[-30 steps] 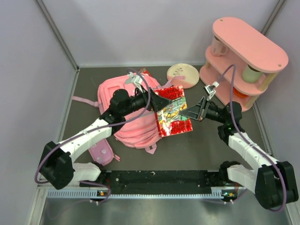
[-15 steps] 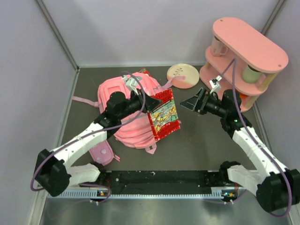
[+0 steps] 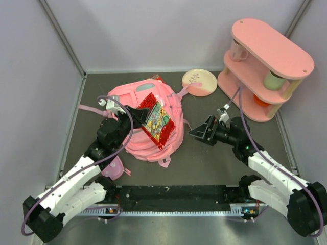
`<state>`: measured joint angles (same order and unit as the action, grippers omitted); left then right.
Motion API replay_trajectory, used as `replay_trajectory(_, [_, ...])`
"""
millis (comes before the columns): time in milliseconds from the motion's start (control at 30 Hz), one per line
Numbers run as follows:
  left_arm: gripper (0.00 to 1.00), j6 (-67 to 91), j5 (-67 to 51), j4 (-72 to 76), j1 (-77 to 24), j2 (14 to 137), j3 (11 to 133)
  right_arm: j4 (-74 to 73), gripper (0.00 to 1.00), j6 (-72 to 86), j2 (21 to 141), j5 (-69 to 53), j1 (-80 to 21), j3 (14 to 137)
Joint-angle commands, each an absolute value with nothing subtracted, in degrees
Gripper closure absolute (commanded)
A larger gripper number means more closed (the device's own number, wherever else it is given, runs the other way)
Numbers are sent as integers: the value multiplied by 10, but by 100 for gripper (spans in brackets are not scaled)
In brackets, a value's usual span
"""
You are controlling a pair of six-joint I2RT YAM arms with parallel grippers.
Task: Pack the student bag
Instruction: Pick up the book from the center of the board.
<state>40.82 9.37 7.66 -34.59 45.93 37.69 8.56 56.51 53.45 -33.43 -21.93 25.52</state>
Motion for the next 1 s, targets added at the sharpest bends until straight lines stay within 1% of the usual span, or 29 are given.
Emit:
replay_trajectory(0, [100, 456, 112, 182, -345, 445, 353, 245, 5, 635, 542, -291, -292, 253])
replay_trajectory(100, [100, 481, 89, 226, -345, 448, 337, 325, 5, 670, 572, -280, -322, 249])
replay_trajectory(300, [100, 498, 49, 293, -345, 457, 330, 469, 5, 749, 683, -286, -359, 245])
replay_trajectory(467, [100, 505, 42, 334, -345, 459, 319, 561, 5, 797, 758, -292, -388, 251])
replay_trajectory(633, [100, 510, 31, 357, -345, 467, 316, 676, 5, 827, 806, -293, -396, 252])
replay_trajectory(767, [100, 530, 19, 400, -344, 481, 299, 720, 5, 847, 840, -291, -405, 265])
replay_trajectory(800, [100, 538, 15, 405, -345, 484, 297, 735, 8, 853, 852, -290, -407, 267])
replay_trajectory(833, [100, 540, 12, 412, -344, 490, 296, 755, 15, 860, 857, -286, -409, 264])
replay_trajectory(867, [100, 541, 10, 414, -344, 493, 294, 792, 20, 867, 860, -281, -410, 262])
replay_trajectory(900, [100, 544, 10, 416, -344, 493, 294, 800, 26, 869, 862, -276, -410, 261])
replay_trajectory(933, [100, 546, 10, 416, -344, 493, 292, 806, 37, 867, 864, -274, -410, 258])
replay_trajectory(967, [100, 546, 11, 416, -344, 493, 291, 816, 44, 866, 864, -272, -410, 257])
